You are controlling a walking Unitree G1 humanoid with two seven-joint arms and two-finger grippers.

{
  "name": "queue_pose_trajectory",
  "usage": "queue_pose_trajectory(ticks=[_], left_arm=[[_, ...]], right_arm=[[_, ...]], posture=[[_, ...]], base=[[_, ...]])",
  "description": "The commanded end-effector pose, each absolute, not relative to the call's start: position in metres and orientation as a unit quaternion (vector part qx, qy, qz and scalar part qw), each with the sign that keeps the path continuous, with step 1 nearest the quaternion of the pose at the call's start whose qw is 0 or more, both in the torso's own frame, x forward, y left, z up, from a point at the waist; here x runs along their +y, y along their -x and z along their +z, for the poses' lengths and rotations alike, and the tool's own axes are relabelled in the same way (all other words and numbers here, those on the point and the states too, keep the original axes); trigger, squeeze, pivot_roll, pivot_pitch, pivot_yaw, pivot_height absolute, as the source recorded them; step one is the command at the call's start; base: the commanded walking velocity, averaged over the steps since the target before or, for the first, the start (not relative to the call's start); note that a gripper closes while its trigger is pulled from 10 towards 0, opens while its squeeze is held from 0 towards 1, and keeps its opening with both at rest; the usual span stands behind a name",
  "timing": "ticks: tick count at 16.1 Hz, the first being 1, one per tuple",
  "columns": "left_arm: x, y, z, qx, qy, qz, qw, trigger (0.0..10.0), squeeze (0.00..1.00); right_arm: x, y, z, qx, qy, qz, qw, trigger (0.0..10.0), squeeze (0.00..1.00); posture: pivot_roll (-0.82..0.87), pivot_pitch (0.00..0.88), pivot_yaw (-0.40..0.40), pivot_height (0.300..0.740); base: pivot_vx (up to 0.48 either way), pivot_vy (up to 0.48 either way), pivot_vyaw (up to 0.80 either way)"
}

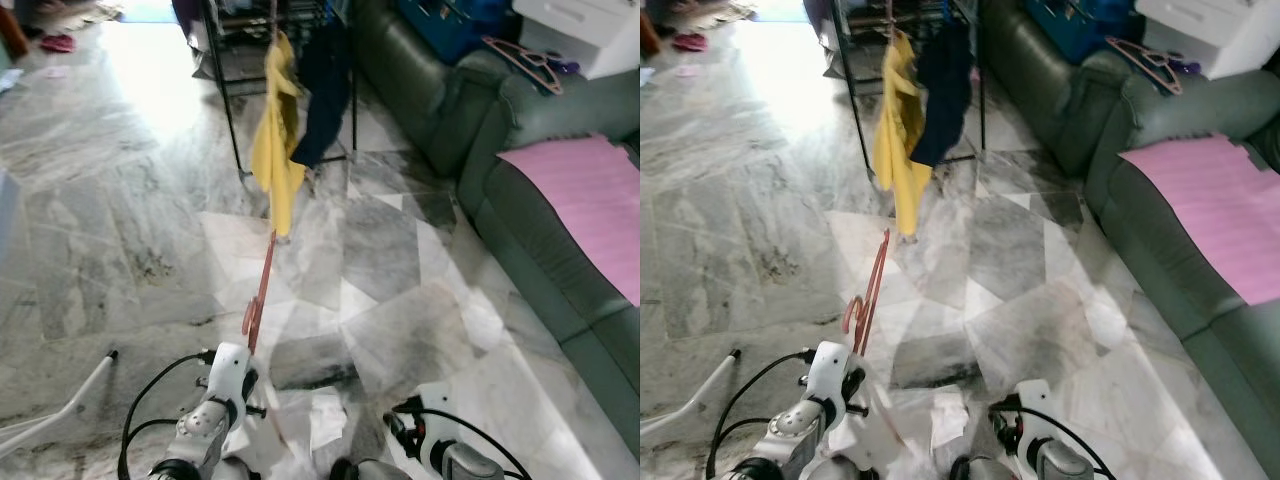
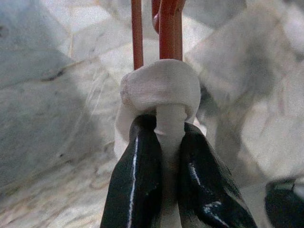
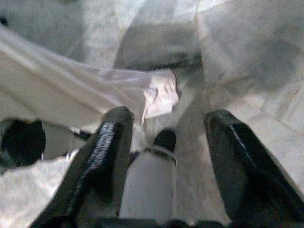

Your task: Hang hanger

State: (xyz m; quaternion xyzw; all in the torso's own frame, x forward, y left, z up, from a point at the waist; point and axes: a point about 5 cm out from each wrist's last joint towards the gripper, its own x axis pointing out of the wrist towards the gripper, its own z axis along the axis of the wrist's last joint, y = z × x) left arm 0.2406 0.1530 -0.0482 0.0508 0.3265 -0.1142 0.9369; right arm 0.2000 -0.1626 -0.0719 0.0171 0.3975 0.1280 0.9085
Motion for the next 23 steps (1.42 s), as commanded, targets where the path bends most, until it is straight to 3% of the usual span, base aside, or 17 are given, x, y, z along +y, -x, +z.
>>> queue_pose_trajectory(ticks=[1, 8, 13, 23], left_arm=[[0.152, -0.23, -0.056, 0.349, -0.065, -0.122, 0.927, 10.0, 0.0], [0.161, -0.216, -0.067, 0.395, -0.106, -0.127, 0.904, 10.0, 0.0], [0.154, -0.203, -0.075, 0.416, -0.128, -0.152, 0.888, 10.0, 0.0], [0.153, -0.199, -0.078, 0.433, -0.142, -0.157, 0.876, 10.0, 0.0]], right_arm=[[-0.167, -0.186, -0.08, 0.43, -0.002, 0.123, 0.894, 10.0, 0.0], [-0.178, -0.159, -0.093, 0.472, 0.032, 0.107, 0.874, 10.0, 0.0], [-0.179, -0.173, -0.087, 0.457, 0.024, 0.105, 0.883, 10.0, 0.0], [-0.182, -0.168, -0.089, 0.463, 0.034, 0.106, 0.879, 10.0, 0.0]], posture=[[-0.12, 0.102, -0.056, 0.74], [-0.11, 0.097, -0.044, 0.74], [-0.13, 0.096, -0.026, 0.74], [-0.14, 0.088, -0.024, 0.74]], base=[[0.0, 0.0, 0.0], [0.0, 0.0, 0.0], [0.0, 0.0, 0.0], [0.0, 0.0, 0.14]])
